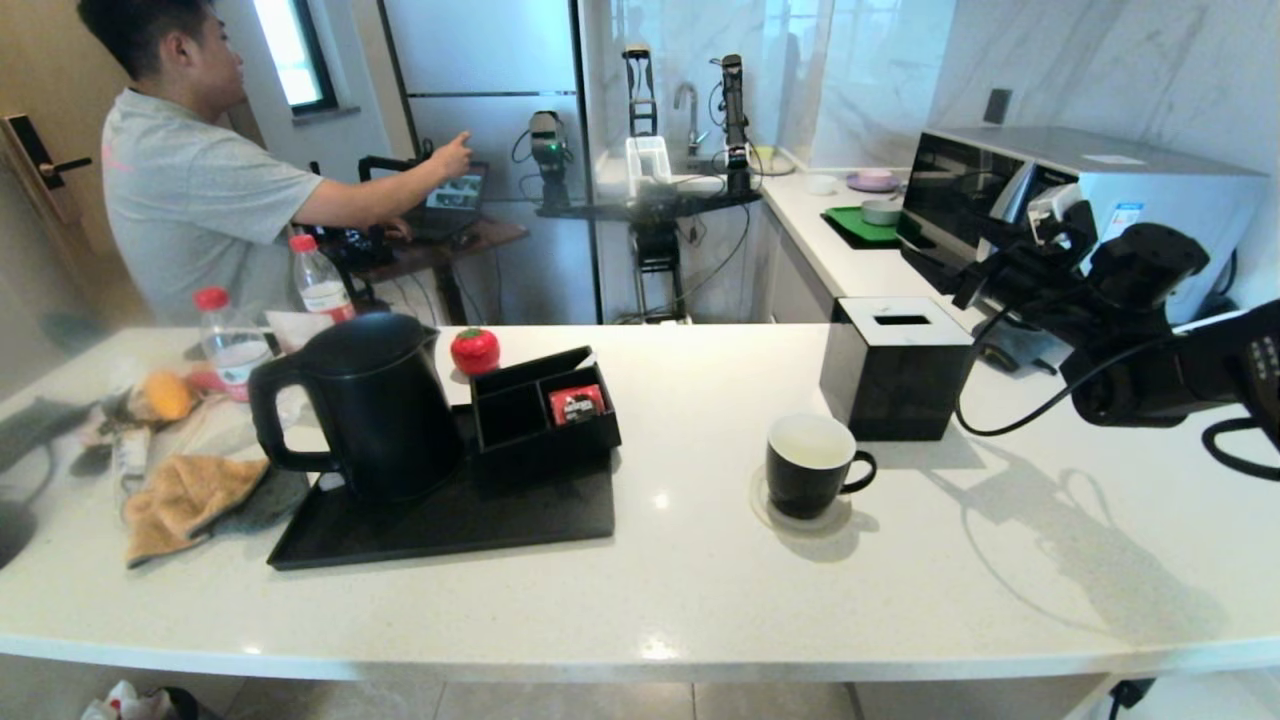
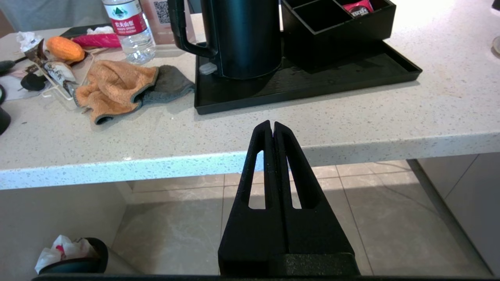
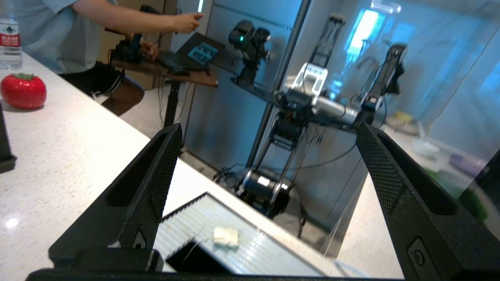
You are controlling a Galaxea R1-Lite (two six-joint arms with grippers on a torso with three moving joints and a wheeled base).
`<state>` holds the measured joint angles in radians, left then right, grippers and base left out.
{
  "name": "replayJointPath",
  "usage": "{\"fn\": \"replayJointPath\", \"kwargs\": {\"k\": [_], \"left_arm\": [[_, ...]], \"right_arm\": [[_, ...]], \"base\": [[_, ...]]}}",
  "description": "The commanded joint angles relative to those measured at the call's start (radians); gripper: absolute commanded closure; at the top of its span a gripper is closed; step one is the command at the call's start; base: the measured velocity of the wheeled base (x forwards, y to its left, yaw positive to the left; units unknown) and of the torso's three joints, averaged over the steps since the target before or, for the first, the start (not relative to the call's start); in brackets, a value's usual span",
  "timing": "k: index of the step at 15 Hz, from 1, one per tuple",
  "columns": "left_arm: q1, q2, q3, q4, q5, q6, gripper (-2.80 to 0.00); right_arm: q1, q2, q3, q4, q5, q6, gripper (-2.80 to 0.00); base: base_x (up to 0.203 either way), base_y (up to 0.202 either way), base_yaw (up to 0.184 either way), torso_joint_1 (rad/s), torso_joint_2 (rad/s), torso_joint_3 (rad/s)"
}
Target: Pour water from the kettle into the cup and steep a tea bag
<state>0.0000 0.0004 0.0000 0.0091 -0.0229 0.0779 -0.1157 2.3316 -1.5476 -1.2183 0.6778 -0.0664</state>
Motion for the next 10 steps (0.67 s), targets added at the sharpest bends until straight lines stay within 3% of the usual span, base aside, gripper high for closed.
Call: {"fn": "replayJointPath", "kwargs": {"k": [1,6,10], "left_arm": [[0.000,0.000,0.000,0.000,0.000,0.000,0.00],[0.000,0.000,0.000,0.000,0.000,0.000,0.00],[0.000,0.000,0.000,0.000,0.000,0.000,0.00]], "right_arm": [[-0.006,-0.043,0.046,0.012,0.004,0.001,-2.80],[-0.036,-0.178,0.275,0.109,-0.003,0.003,-2.80],[-0.087,-0.294,0.431,0.107,-0.003,0.002,-2.80]], "base": [[0.000,0.000,0.000,0.000,0.00,0.000],[0.000,0.000,0.000,0.000,0.00,0.000],[0.000,0.000,0.000,0.000,0.00,0.000]]}}
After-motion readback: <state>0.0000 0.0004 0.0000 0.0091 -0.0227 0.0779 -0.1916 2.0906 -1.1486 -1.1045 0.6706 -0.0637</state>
